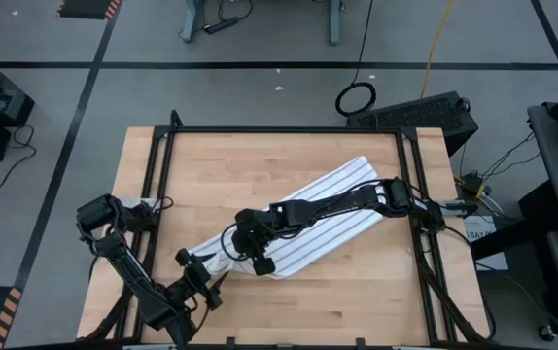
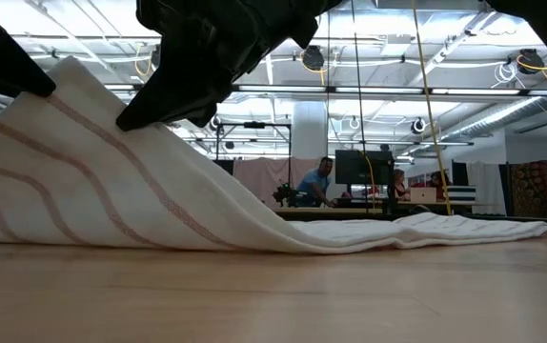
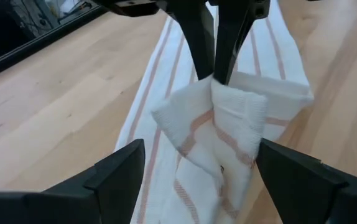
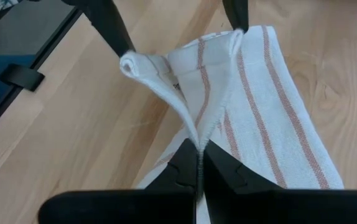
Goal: Roll towel into tight, uniform cylinder
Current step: Fold the white brown kitchen towel
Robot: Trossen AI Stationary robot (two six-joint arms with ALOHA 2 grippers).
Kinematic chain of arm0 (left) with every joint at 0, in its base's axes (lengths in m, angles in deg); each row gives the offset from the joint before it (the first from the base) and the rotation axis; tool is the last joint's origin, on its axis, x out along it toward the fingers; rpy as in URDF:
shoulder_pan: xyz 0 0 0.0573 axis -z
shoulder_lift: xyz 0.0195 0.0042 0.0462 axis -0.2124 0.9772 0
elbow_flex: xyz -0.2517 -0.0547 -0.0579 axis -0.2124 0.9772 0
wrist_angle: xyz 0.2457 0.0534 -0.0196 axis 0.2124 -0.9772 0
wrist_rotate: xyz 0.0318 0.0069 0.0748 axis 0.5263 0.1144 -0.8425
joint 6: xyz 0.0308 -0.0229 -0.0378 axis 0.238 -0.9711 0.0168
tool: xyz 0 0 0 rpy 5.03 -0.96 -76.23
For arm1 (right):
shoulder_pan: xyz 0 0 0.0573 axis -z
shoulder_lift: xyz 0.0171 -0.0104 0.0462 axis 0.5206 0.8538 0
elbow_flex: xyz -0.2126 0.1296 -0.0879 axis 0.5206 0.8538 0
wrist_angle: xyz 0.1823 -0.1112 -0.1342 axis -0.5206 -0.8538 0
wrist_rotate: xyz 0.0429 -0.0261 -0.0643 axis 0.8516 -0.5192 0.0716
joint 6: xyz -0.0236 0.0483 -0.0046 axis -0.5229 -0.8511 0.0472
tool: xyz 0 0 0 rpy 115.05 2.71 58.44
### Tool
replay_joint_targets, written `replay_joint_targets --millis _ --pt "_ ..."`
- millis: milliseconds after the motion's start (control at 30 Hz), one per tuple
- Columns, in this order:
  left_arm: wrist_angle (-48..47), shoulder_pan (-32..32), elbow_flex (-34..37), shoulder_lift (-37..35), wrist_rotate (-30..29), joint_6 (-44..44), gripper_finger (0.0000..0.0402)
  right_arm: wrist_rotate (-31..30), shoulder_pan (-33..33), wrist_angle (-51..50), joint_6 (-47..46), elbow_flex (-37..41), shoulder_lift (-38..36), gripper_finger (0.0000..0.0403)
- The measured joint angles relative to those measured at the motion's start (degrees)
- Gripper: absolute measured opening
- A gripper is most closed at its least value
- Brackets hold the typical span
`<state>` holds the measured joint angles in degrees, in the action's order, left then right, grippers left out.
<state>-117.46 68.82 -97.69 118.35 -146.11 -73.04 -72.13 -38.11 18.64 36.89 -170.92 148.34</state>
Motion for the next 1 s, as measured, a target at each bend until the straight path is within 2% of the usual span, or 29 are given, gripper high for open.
replay_joint_targets --millis 200,367,500,633,1000 --pt "-0.46 0.20 0.14 0.00 0.25 -1.13 0.0306 -0.02 0.02 0.16 -0.11 0.00 0.00 0.0002" --pt "-0.32 1.51 1.21 0.00 4.69 -4.07 0.0306 -0.02 0.02 0.17 -0.15 0.00 0.00 0.0002" --pt "5.39 5.18 5.25 0.00 -4.56 -10.04 0.0306 -0.02 0.02 0.15 -0.13 0.00 0.00 0.0002" --pt "9.82 7.37 8.65 0.07 -7.83 -14.45 0.0306 -0.02 0.02 0.21 -0.07 0.00 0.00 0.0002" --pt "11.79 2.78 9.09 0.07 -8.47 -4.11 0.0306 -0.02 0.02 0.98 0.16 0.00 0.00 0.0002"
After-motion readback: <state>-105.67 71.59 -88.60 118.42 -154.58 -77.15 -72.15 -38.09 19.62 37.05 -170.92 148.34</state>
